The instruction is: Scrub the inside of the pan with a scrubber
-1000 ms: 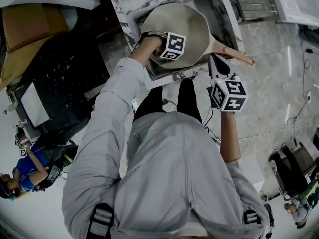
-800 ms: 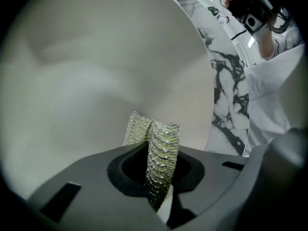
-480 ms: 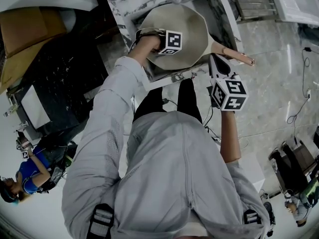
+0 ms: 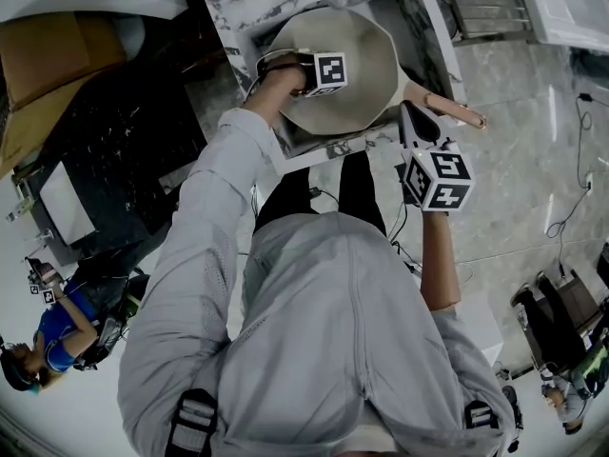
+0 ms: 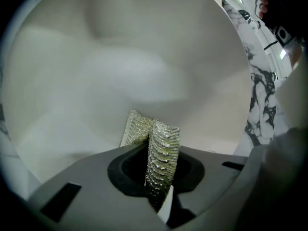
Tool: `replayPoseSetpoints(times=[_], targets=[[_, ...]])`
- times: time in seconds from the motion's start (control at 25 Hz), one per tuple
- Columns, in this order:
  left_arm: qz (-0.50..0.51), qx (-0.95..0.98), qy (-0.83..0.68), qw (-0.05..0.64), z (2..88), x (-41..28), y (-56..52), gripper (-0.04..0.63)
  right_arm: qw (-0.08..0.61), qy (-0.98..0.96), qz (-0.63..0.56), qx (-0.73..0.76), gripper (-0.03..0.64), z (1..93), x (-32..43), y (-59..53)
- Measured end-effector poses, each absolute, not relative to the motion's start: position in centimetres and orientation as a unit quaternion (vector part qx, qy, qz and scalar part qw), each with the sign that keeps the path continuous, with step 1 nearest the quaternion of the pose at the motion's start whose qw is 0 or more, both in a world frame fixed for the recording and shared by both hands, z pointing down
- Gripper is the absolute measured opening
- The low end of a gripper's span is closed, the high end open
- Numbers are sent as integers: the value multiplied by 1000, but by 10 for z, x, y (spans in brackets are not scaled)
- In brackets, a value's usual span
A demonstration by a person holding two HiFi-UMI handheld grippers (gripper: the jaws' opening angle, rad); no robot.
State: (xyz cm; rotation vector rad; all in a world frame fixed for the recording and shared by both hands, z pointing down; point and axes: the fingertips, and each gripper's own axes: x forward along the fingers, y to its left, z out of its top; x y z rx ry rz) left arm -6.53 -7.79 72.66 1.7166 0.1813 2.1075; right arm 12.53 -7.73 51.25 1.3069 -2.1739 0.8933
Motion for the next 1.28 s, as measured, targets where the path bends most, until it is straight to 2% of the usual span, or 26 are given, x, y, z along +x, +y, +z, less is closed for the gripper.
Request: replayPoseSetpoints(times=[0.76,1.28], targets=[[683,695,-116,195,735,-35,-149,69,226,-781,331,479,35,517,134,-79],[634,750,-117,144,725,20,-176,69,223,-770,337,493,35,519,152,-85]])
